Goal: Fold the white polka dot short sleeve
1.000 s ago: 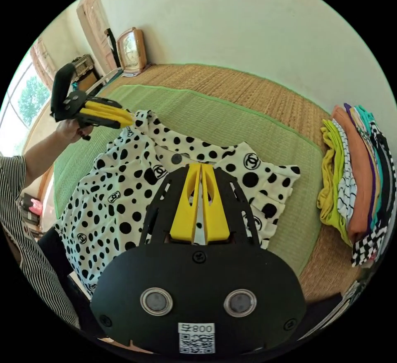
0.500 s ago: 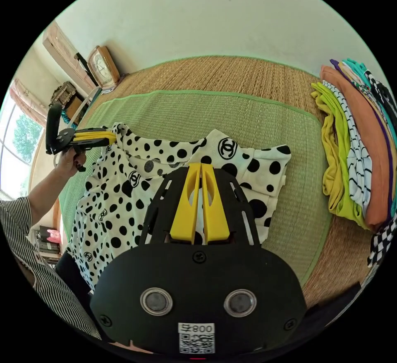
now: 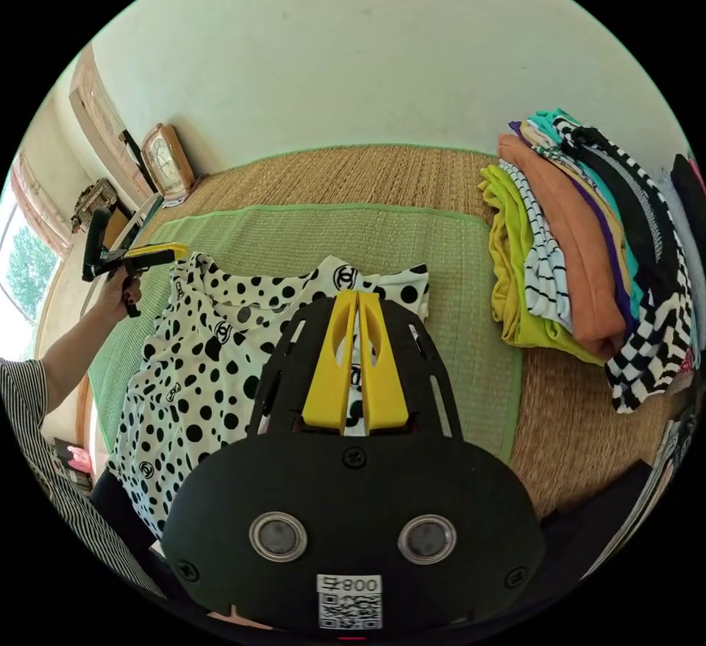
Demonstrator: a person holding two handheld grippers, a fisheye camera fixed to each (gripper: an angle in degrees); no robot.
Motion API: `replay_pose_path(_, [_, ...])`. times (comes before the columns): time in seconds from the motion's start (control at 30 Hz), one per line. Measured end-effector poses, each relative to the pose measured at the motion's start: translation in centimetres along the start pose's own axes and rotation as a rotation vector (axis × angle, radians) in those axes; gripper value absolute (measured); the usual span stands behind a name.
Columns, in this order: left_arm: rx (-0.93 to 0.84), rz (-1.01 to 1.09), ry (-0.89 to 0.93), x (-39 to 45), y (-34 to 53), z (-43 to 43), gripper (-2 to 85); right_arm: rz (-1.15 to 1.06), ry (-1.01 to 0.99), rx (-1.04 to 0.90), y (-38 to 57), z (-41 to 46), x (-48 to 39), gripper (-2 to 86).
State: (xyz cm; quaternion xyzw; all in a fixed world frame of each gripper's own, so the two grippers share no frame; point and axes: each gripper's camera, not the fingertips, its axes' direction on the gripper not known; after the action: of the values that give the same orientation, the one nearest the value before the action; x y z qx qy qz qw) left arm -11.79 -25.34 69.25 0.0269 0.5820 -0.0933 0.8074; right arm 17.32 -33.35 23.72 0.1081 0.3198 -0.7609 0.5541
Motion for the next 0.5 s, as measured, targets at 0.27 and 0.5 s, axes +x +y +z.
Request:
replay_pose_path(0.27, [-0.132, -0.159, 0.324, -6.0, -0.9, 0.0, 2.1, 0.192, -0.014, 0.032, -0.9, -1.4, 5.0, 6.9])
replay_pose_path(0.5, [0.060, -0.216, 0.346, -5.6, 1.7, -7.9, 0.9, 0.253, -0.156, -0.075, -2.5, 1.3, 7.0, 2.7])
